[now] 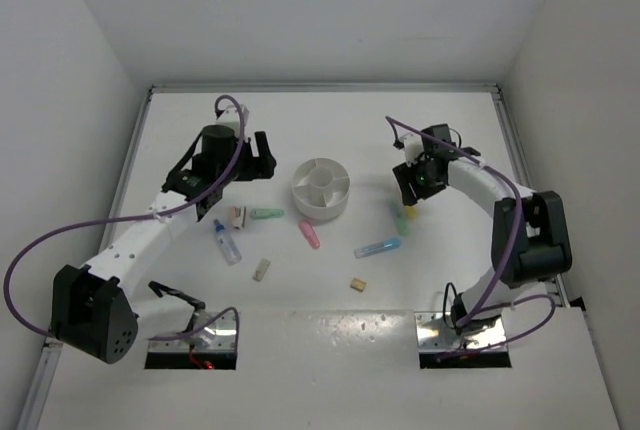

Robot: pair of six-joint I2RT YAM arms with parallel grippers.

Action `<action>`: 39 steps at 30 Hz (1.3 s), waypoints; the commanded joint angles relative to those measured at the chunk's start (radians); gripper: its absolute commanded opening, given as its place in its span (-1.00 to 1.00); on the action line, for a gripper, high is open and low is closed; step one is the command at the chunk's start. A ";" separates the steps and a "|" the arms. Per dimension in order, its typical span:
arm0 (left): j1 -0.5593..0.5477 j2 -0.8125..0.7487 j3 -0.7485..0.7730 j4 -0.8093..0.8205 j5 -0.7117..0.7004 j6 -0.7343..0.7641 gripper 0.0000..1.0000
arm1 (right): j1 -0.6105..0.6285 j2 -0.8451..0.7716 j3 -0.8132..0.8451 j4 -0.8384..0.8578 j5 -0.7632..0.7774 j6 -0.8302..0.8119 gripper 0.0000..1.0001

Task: Sort the stationery into containers
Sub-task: Pick up the pen from the center of the board.

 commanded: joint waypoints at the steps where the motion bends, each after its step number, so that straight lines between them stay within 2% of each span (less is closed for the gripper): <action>1: -0.004 -0.021 0.041 0.014 0.011 -0.008 0.65 | 0.022 0.059 0.063 0.027 0.061 0.027 0.14; 16: -0.004 -0.021 0.041 0.014 0.021 -0.008 0.65 | 0.053 0.219 0.163 0.090 0.176 0.082 0.04; 25: -0.004 -0.030 0.041 0.014 0.021 -0.008 0.65 | 0.053 0.318 0.224 0.076 0.165 0.101 -0.01; 29: -0.004 -0.030 0.041 0.014 0.021 -0.008 0.65 | 0.053 0.357 0.235 0.055 0.165 0.101 -0.10; 39: -0.004 -0.039 0.041 0.014 0.021 -0.008 0.65 | 0.044 0.418 0.255 -0.031 0.057 0.101 -0.22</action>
